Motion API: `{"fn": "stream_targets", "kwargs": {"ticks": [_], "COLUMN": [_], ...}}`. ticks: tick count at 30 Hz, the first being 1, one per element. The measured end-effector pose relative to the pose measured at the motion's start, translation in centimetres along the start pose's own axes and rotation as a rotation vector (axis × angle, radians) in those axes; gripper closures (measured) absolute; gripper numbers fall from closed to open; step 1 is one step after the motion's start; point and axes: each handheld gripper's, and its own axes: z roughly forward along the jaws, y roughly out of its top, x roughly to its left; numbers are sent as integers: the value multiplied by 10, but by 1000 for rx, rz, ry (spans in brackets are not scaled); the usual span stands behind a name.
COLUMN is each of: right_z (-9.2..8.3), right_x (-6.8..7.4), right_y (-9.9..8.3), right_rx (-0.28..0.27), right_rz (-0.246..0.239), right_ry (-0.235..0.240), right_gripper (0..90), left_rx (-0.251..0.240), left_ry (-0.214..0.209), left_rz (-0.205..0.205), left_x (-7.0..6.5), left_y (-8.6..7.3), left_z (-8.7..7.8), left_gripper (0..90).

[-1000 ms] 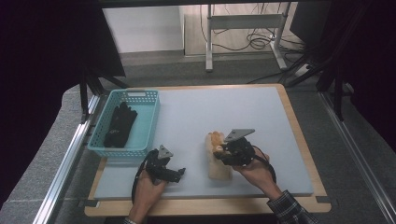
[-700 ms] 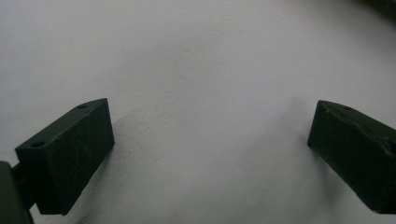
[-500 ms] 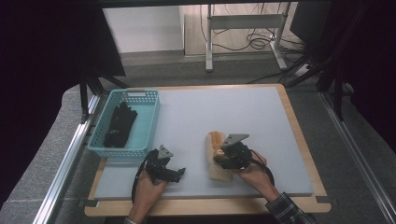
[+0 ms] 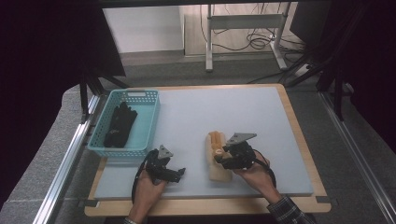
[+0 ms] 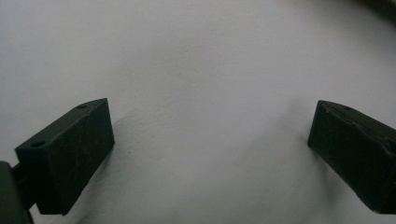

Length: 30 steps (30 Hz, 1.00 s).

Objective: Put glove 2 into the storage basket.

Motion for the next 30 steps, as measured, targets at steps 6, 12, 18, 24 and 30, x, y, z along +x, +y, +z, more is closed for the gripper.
{"fn": "stream_targets", "kwargs": {"ticks": [6,12,18,24,30], "right_z": [6,-10,2,6,-5], "right_x": [5,-2,-7,-11,-9], "right_y": [2,19,21,14,13], "right_rx": [2,33,89,55,-3], "right_rz": [-48,-135,-166,-118,120], "right_ry": [-11,-42,8,30,-13], "right_gripper": [620,647,641,487,387], "left_rx": [0,0,1,4,0], "left_ry": [0,0,-1,0,0], "left_rz": [0,2,4,8,3], "left_x": [0,0,0,1,0], "left_y": [0,0,0,0,0], "left_z": [0,0,0,0,0], "left_gripper": [6,6,6,6,6]}}
